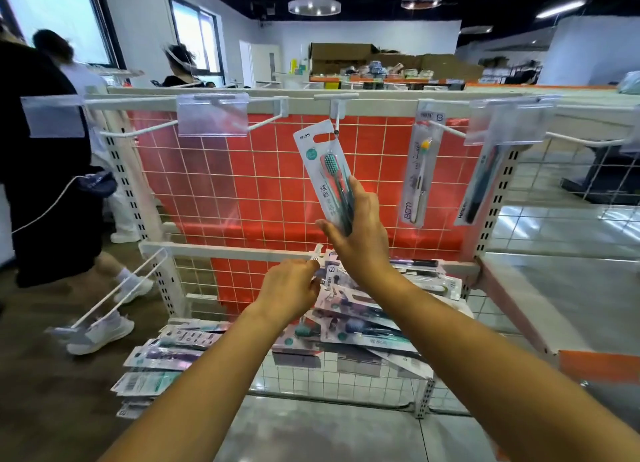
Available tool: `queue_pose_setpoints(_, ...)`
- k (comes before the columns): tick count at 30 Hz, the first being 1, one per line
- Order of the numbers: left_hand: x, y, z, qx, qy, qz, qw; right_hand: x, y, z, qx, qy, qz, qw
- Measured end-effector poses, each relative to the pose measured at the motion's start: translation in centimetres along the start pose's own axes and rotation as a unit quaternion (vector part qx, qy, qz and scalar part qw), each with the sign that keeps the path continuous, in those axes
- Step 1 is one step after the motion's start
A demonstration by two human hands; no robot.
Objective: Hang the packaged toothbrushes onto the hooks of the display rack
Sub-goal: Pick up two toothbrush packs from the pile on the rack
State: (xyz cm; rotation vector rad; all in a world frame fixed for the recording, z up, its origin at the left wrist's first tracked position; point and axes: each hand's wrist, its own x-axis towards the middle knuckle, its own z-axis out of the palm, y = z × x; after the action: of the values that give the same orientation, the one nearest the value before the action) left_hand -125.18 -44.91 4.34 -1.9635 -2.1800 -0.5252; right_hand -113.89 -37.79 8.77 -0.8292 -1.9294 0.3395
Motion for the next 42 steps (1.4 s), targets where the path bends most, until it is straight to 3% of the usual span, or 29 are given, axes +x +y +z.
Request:
queue_pose_setpoints(15,2.8,-1.7,1.0,0.011,-0.009,-0.029,0.999,1.8,0.6,2.1,0.0,0.013,0.026,1.0)
queue_pose_setpoints(29,3.9,-1.9,1.9,-0.008,-0.019,-0.033,0.999,2.0,1.9,2.7,0.013,0.03,-0.044,0.998)
queue_pose_setpoints(36,3.6,-1.8,1.8,0.005,-0.014,-0.03,0.999,2.2,2.3,2.3,0.083,0.049,0.019,0.995)
queue_pose_setpoints(42,3.8,-2.1,1.7,0.003,-0.013,-0.036,0.999,3.8,2.3,2.3,0.015,0.033,0.043,0.998)
